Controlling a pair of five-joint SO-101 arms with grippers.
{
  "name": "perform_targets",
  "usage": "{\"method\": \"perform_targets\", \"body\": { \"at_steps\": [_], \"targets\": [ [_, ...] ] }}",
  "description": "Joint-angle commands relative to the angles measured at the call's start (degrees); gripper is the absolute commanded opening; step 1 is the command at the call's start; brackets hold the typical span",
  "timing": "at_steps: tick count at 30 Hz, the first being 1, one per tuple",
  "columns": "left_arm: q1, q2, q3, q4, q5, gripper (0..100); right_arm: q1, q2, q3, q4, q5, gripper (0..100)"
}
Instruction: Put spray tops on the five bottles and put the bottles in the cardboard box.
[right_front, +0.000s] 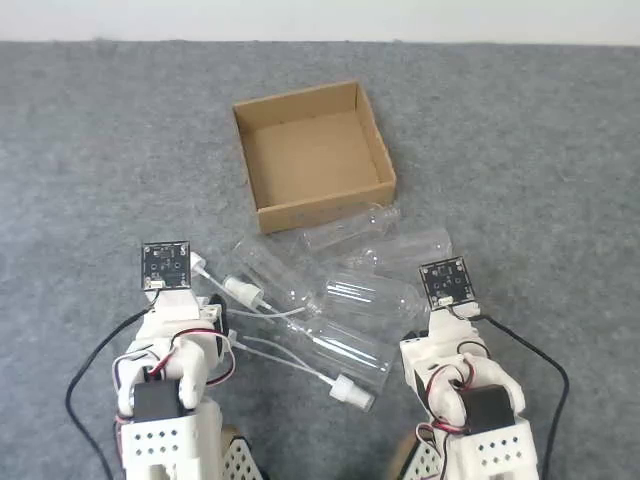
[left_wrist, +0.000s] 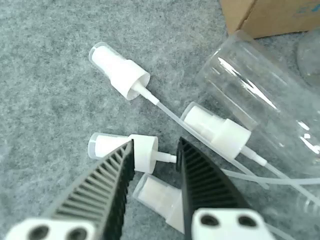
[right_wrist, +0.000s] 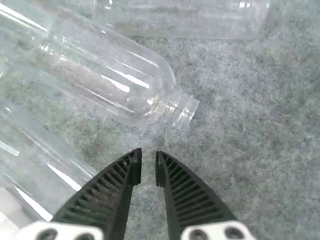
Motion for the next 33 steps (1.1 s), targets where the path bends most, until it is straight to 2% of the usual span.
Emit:
{"method": "perform_targets", "body": {
  "at_steps": [1, 7, 12, 16, 18, 26, 33],
  "targets": [
    [-0.18, -0.97, -0.84, 0.00, -0.09, 13, 0.31, -0.75, -1.85, 0.57, -0.35, 2.2],
    [-0.18, -0.97, -0.84, 0.00, -0.09, 13, 3.91, -0.75, -7.65, 0.84, -0.35, 2.3],
    [-0.18, -0.97, -0.84, 0.00, -0.09, 13, 11.91, -0.75, -12.84, -3.12, 0.44, 2.3],
    [-0.18, -0.97, -0.84, 0.00, -0.09, 13, 14.64, -0.75, -17.32, -9.36, 12.92, 2.4],
    [-0.18, -0.97, -0.84, 0.00, -0.09, 13, 14.81, -0.75, -19.69, -12.00, 18.02, 2.2],
    [-0.18, -0.97, -0.84, 0.00, -0.09, 13, 14.11, -0.13, -32.70, -9.63, 22.95, 2.4],
    [-0.18, -0.97, -0.84, 0.00, -0.09, 13, 6.11, 2.24, -47.91, -1.36, 24.35, 2.4]
  ]
}}
